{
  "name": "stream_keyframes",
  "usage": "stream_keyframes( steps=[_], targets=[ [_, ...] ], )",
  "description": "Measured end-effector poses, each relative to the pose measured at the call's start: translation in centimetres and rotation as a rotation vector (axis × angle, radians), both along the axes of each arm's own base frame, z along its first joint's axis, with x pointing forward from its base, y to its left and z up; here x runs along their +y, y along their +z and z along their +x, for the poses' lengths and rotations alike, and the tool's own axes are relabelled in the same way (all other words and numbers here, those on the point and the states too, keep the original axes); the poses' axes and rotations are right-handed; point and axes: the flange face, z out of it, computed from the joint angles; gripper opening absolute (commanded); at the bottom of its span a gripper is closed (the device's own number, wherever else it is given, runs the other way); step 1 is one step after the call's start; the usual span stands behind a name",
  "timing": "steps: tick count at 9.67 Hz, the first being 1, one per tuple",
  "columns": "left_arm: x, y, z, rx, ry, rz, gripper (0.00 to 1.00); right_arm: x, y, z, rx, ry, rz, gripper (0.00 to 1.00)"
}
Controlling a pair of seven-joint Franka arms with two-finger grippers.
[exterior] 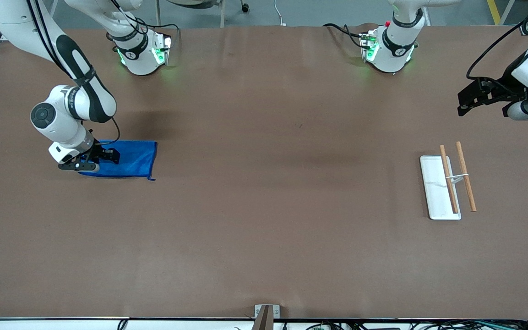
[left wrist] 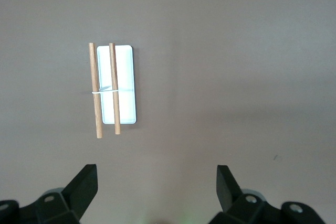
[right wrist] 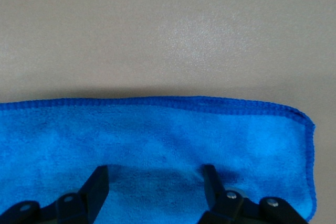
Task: Right arm passes towel to left arm to hang
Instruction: 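Lower the right gripper onto the towel edge and close it, then lift the towel with the right gripper while the left gripper approaches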
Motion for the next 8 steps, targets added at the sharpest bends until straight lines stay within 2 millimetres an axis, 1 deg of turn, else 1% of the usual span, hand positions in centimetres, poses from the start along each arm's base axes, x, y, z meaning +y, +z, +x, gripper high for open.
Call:
stream_keyframes(
  steps=[2, 3, 4, 6, 7, 8],
  targets=[
    [0.0, 0.0, 0.0, 0.0, 0.001, 0.0, 1.0, 0.0, -0.1, 0.0, 0.002, 0.001, 0.0, 0.35],
    [0.0, 0.0, 0.0, 0.0, 0.0, 0.0, 1.0, 0.1, -0.1, 0.0, 0.001, 0.002, 0.0, 0.16],
    [0.1, 0.0, 0.0, 0.0, 0.001, 0.0, 1.0, 0.0, 0.2, 0.1, -0.004, 0.001, 0.0, 0.02],
    [0.1, 0.0, 0.0, 0.0, 0.001, 0.0, 1.0, -0.1, 0.4, 0.1, 0.013, -0.002, 0.003, 0.0],
    [0.1, 0.0, 0.0, 0.0, 0.001, 0.0, 1.0, 0.0, 0.6, 0.2, 0.056, -0.006, 0.01, 0.0],
    [0.1, 0.0, 0.0, 0.0, 0.001, 0.0, 1.0, 0.2, 1.4, 0.7, 0.105, -0.013, 0.019, 0.0]
  ],
)
